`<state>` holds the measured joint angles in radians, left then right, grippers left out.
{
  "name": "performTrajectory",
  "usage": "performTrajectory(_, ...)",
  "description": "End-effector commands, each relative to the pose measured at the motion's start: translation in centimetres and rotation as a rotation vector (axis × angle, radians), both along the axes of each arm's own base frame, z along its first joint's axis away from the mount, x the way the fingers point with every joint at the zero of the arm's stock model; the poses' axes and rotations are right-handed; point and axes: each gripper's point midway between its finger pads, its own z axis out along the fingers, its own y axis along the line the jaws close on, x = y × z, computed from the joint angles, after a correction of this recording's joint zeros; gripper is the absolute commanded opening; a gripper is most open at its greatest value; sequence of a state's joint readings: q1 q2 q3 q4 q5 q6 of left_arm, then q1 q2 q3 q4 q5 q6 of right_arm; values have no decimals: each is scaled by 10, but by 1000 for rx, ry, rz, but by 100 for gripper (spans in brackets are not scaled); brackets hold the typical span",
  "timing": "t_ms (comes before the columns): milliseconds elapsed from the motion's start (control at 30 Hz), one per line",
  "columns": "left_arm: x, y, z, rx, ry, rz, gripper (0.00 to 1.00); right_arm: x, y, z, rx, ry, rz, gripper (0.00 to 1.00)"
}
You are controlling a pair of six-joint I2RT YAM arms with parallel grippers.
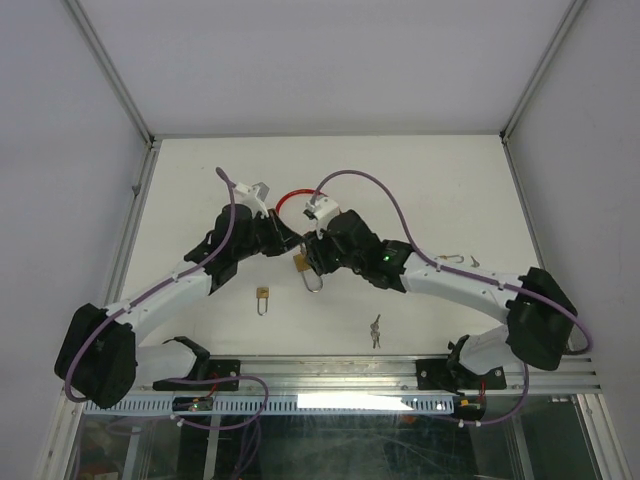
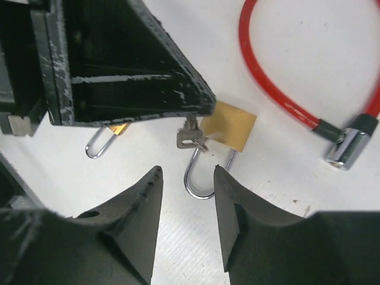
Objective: Unlock with the key
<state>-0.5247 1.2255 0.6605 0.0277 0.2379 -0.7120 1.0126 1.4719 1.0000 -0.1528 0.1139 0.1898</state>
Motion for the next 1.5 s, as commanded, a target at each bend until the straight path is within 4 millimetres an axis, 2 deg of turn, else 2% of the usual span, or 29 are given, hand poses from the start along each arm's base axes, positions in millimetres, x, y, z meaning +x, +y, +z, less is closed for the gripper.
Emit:
performTrajectory(0, 22, 0, 71, -3, -344, -9, 0, 6, -5, 61, 212, -65, 21, 45)
performTrajectory(200, 20, 5, 121, 6, -628, -44, 0, 11, -33, 100, 410, -80, 46, 57)
performTrajectory(400, 5, -9, 151, -106, -854, -141, 0, 17, -58, 129, 591, -102, 98, 61)
performTrajectory(467, -1, -14, 163, -162, -919, -167, 0, 26, -67, 134, 625, -151, 85, 61)
performTrajectory(500, -4, -16, 165, -187, -932, -176, 0, 16, -64, 138, 665, -122, 147, 62)
performTrajectory(600, -16, -23, 175, -254, -962, -240, 0, 11, -66, 146, 713, -137, 201, 63)
performTrajectory(767, -27, -29, 178, -277, -954, -315, 0, 1, -63, 163, 770, -193, 291, 66)
performTrajectory(1000, -38, -36, 182, -315, -916, -388, 0, 1, -54, 175, 810, -200, 358, 66)
performTrajectory(1467, -54, -39, 191, -414, -899, -447, 0, -4, -40, 175, 849, -148, 433, 53)
